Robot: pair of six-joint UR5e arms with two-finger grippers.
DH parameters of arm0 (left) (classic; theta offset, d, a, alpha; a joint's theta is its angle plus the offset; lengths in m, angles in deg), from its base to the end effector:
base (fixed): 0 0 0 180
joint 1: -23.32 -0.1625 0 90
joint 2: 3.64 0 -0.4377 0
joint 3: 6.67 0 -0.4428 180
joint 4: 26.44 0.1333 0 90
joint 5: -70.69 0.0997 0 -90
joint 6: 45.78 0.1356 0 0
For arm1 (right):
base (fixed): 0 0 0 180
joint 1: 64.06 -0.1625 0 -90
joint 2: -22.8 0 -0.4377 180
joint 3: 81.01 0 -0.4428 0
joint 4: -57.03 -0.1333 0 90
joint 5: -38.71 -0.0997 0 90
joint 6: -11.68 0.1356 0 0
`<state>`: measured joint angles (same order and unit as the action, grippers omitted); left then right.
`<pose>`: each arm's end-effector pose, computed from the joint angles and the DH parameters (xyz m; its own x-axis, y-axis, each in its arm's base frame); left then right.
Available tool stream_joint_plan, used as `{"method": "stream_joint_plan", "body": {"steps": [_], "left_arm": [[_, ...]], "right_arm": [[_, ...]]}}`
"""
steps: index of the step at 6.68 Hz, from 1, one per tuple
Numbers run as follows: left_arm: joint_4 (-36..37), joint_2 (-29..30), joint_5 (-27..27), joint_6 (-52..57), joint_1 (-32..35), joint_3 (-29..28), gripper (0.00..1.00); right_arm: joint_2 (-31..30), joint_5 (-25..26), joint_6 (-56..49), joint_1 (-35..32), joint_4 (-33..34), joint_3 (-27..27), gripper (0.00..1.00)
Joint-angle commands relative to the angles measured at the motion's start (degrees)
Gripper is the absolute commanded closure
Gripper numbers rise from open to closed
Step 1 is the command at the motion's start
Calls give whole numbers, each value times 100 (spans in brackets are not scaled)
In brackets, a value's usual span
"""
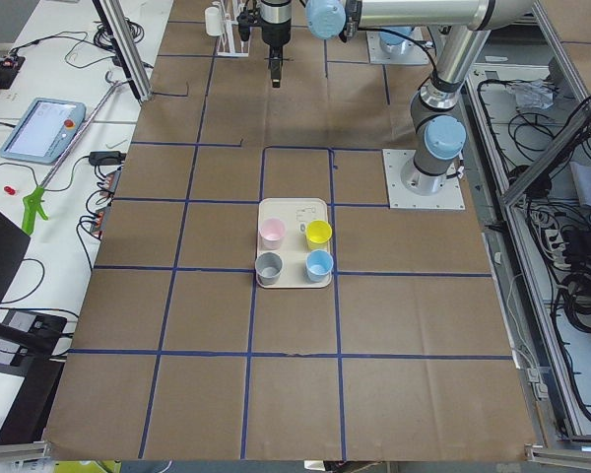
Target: Transfer IKEA cup to right arm and place on rack
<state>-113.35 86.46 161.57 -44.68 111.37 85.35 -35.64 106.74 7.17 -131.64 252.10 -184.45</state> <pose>-0.1126 -0.5494 0.4499 -0.9998 -0.0151 -0.0157 -0.0148 0.9998 -0.0166 -0.0972 -0.7181 0.2460 -0.9929 0.0175 -0.1179 0.1126 0.4640 -0.8786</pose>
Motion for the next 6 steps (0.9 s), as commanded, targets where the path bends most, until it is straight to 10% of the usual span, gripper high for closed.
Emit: {"method": "stream_joint_plan", "body": {"steps": [1, 6], "left_arm": [[7, -9, -17, 39, -15, 0, 0], [7, -45, -35, 31, -7, 9, 0]], "right_arm": [[34, 69, 72, -10, 22, -54, 2], [-315, 70, 73, -106, -955, 209, 0]]}}
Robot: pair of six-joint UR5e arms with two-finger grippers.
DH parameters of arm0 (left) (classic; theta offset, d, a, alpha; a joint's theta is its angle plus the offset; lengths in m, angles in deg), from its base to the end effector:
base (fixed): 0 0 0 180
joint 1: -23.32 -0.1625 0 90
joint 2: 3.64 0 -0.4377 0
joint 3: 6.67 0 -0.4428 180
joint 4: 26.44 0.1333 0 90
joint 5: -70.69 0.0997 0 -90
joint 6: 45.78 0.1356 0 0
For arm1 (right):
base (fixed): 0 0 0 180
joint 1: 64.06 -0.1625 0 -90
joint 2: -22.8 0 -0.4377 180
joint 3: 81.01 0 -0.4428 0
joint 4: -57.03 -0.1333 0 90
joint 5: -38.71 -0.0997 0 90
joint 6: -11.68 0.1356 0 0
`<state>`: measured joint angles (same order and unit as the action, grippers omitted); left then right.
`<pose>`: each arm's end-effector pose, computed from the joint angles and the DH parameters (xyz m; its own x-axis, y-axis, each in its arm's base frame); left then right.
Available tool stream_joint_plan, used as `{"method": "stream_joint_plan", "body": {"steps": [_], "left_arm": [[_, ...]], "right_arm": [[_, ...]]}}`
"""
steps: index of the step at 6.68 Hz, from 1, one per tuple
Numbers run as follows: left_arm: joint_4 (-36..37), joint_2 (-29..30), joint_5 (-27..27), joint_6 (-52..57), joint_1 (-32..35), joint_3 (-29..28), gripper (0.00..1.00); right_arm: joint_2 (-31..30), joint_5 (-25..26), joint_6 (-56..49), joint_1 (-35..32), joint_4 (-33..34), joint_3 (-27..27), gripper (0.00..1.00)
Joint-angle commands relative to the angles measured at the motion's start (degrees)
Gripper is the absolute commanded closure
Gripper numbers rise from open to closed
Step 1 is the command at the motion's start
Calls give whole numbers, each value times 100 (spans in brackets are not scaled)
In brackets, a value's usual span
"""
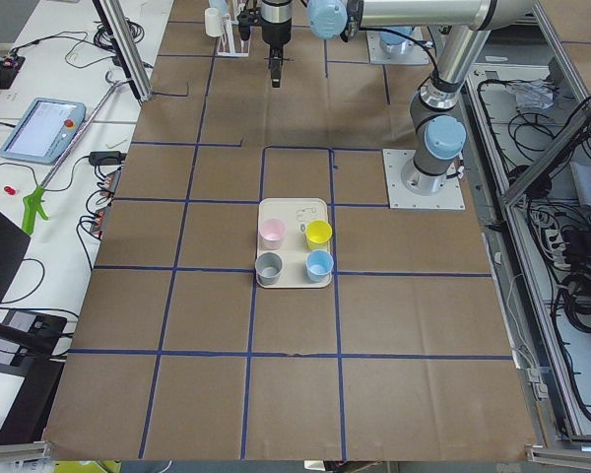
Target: Transfer IKEA cup to right arm and place on rack
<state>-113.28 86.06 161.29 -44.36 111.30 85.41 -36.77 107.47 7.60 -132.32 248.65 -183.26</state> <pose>-0.1127 -0.5475 0.4533 -0.9999 -0.0107 -0.0111 -0.0105 0.9997 -0.0238 -0.0924 -0.7242 0.2599 -0.9918 0.0227 -0.1255 0.1208 0.4821 -0.8678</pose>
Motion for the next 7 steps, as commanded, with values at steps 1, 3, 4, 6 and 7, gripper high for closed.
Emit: {"method": "stream_joint_plan", "body": {"steps": [1, 3, 4, 6, 7], "left_arm": [[0, -14, -16, -1, 1, 3, 0], [0, -14, -16, -10, 1, 3, 0], [0, -14, -16, -10, 1, 3, 0], [0, -14, -16, -27, 9, 3, 0], [0, -14, -16, -27, 9, 3, 0]], "right_arm": [[-605, 5, -31, -56, -1574, 221, 0], [-1518, 5, -14, -56, -4030, 590, 0], [-1845, 118, -48, -56, -5089, 748, 0], [-2189, 1003, -23, -335, -6438, 873, 0], [-2391, 1442, 39, -607, -7384, 1056, 0]]}}
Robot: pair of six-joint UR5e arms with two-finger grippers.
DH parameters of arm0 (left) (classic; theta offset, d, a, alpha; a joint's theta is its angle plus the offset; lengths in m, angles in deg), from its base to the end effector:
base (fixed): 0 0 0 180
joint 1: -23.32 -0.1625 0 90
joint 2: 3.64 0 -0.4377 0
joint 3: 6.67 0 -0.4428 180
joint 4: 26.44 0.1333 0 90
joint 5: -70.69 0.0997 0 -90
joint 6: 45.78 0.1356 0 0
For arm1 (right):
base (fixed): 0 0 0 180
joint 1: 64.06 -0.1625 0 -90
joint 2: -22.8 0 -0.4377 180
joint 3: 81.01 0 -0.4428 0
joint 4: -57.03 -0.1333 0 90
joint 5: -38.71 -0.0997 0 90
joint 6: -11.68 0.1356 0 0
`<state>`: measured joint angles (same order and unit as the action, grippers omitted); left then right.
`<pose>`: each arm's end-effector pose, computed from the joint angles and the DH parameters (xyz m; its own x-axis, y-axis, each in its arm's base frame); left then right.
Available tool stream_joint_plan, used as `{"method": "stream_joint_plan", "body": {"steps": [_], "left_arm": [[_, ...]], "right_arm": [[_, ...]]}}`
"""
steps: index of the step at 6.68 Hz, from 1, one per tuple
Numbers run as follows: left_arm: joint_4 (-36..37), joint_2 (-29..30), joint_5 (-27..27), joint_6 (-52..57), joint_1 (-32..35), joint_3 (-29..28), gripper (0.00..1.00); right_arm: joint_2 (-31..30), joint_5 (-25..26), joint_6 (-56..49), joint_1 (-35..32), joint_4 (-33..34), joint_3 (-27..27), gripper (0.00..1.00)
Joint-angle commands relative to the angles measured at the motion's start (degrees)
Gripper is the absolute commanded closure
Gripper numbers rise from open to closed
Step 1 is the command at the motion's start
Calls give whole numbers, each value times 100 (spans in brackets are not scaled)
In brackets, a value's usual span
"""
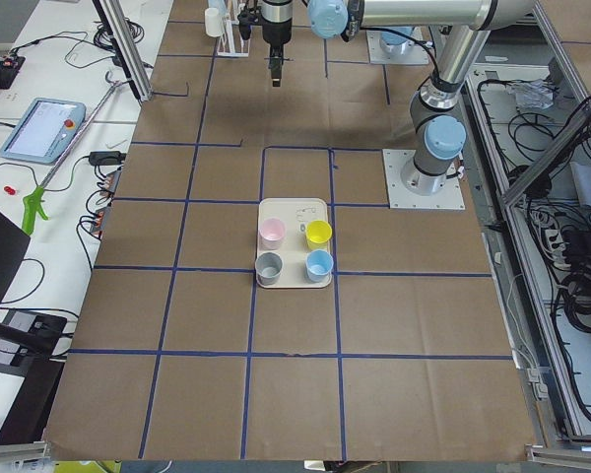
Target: Transfer IKEA cup to right arm and place on rack
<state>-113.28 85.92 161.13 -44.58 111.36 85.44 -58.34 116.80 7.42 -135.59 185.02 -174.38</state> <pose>-0.1136 -0.5466 0.4543 -0.9999 -0.0135 -0.0082 -0.0133 0.9996 -0.0258 -0.0522 -0.6654 0.4250 -0.9750 0.1608 -0.1531 0.2135 0.8686 -0.4472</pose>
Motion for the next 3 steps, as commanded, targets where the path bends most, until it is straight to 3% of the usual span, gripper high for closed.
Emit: {"method": "stream_joint_plan", "body": {"steps": [1, 2, 3], "left_arm": [[0, 1, 0, -15, 3, 0, 0], [0, 1, 0, -15, 3, -9, 0], [0, 1, 0, -15, 11, 0, 0]], "right_arm": [[-462, 549, 126, -431, -2214, 422, 0], [-682, 567, 249, -632, -3236, 616, 0], [-780, 749, 537, -939, -3855, 670, 0]]}}
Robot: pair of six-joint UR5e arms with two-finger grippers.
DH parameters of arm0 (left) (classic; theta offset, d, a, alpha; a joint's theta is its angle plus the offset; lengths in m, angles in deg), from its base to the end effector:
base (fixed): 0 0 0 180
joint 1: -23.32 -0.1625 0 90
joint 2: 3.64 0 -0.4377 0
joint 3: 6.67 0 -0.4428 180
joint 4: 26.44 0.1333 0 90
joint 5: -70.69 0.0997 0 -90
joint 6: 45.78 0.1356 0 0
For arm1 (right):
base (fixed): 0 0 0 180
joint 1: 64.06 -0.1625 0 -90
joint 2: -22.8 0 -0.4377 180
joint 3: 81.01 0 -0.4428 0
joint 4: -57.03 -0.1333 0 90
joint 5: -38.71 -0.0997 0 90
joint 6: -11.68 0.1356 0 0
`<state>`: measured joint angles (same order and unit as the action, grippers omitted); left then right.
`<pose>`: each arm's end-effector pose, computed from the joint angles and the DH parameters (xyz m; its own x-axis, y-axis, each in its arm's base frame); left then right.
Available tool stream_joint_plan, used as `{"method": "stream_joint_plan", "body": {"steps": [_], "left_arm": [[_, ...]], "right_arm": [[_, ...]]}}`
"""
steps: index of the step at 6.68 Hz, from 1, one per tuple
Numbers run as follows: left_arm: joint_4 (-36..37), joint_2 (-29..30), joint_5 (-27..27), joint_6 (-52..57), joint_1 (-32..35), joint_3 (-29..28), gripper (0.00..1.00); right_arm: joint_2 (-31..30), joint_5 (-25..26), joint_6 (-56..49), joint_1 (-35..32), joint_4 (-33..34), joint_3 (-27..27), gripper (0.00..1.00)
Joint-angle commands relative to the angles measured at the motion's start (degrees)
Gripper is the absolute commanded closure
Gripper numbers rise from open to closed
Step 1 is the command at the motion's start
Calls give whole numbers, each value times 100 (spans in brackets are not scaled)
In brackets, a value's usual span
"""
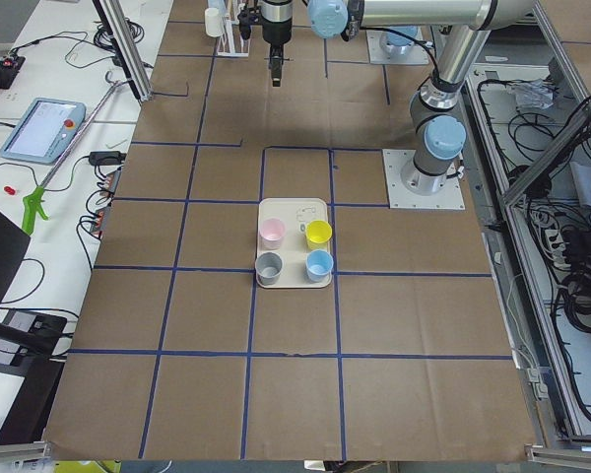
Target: Transfer IKEA cup to right arm and place on rack
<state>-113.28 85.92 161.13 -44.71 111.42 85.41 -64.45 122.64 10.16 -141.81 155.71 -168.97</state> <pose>-0.1142 -0.5466 0.4546 -0.9999 -0.0147 -0.0082 -0.0145 0.9995 -0.0264 0.0210 -0.5993 0.4745 -0.9801 0.1709 -0.1010 0.1842 0.9727 -0.1414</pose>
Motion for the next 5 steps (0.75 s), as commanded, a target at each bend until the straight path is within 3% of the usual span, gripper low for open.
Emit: {"method": "stream_joint_plan", "body": {"steps": [1, 2, 5], "left_arm": [[0, 0, 0, -1, -3, 3, 0], [0, 0, 0, -1, 6, 3, 0], [0, 0, 0, -1, 6, 3, 0]], "right_arm": [[-178, 646, 301, -816, -956, 130, 0], [-152, 677, 423, -1195, -860, 156, 0], [-47, 747, 740, -1295, -703, 253, 0]]}}
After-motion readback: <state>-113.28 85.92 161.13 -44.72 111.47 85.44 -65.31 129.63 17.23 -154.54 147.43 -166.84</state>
